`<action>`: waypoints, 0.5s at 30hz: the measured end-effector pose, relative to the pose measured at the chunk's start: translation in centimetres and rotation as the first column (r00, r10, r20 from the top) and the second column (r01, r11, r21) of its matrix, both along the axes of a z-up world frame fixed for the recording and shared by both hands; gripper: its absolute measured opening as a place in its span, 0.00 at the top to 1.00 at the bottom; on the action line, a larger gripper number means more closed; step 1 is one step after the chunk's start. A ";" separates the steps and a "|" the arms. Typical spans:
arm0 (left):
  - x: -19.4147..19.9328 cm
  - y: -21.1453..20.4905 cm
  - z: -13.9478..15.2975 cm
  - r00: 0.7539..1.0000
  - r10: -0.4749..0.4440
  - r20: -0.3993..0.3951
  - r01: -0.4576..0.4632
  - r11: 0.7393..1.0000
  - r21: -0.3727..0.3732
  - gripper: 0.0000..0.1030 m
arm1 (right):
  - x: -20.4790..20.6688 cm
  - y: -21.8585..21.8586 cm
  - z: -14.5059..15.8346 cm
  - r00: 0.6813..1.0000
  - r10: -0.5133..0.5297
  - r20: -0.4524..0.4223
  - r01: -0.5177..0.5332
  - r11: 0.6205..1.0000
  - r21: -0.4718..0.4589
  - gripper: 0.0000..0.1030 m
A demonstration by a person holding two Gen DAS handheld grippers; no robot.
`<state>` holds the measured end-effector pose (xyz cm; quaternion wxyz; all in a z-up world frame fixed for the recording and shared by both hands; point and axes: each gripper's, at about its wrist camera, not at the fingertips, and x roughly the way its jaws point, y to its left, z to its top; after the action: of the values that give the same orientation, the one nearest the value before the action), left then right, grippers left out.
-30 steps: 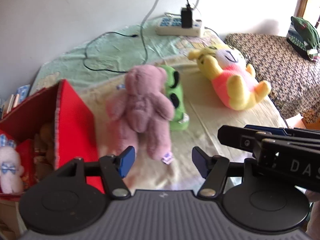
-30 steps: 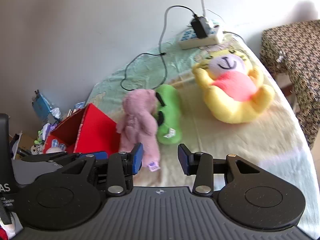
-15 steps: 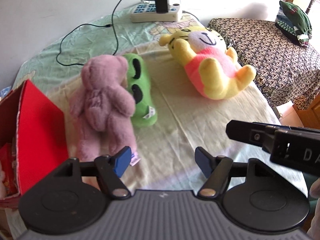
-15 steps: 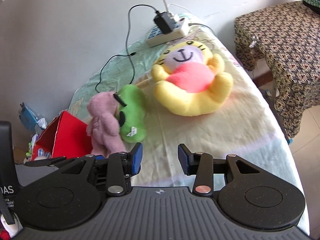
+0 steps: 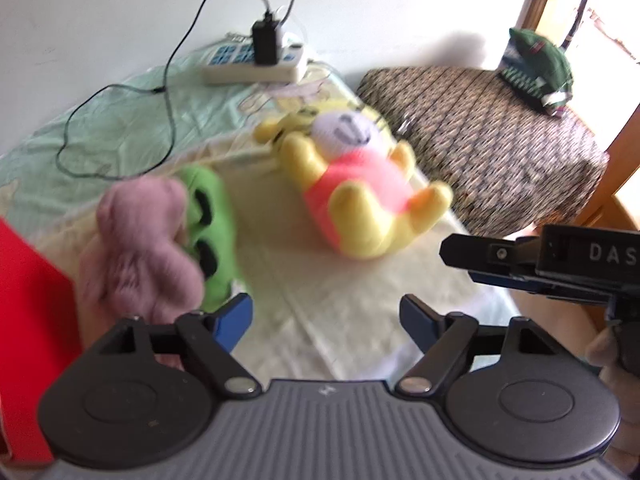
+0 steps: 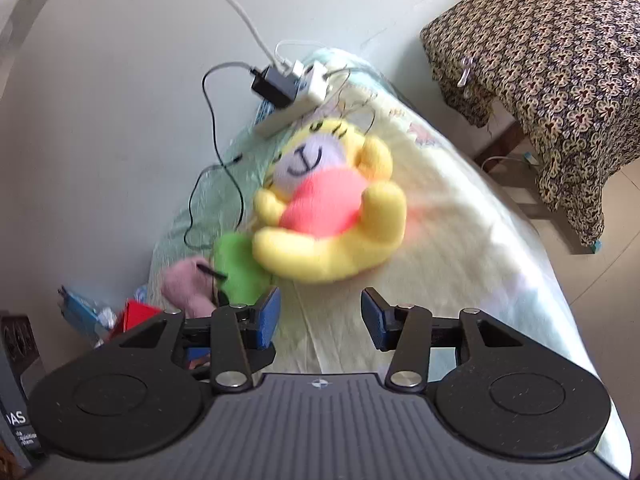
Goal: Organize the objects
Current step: 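Move the right gripper over to the yellow tiger plush, then grasp the yellow tiger plush with the right gripper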
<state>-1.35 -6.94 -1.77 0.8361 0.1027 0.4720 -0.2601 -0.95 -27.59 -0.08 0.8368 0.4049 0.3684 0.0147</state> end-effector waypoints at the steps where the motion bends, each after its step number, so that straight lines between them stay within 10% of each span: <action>1: 0.4 -0.2 0.3 1.000 -0.003 0.004 0.003 1.000 -0.017 0.20 | 0.3 -0.7 0.1 1.000 -0.015 0.009 0.015 1.000 0.005 0.52; 15: 6.5 -3.5 -0.4 0.996 0.037 -0.084 -0.050 0.986 -0.159 0.19 | 6.7 -5.3 -4.5 0.998 -0.068 -0.015 0.069 0.985 0.157 0.48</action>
<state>5.17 -10.41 -2.18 0.8275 0.0139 0.4848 -0.2828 5.71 -32.85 -4.54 0.8003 0.4823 0.3560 0.0130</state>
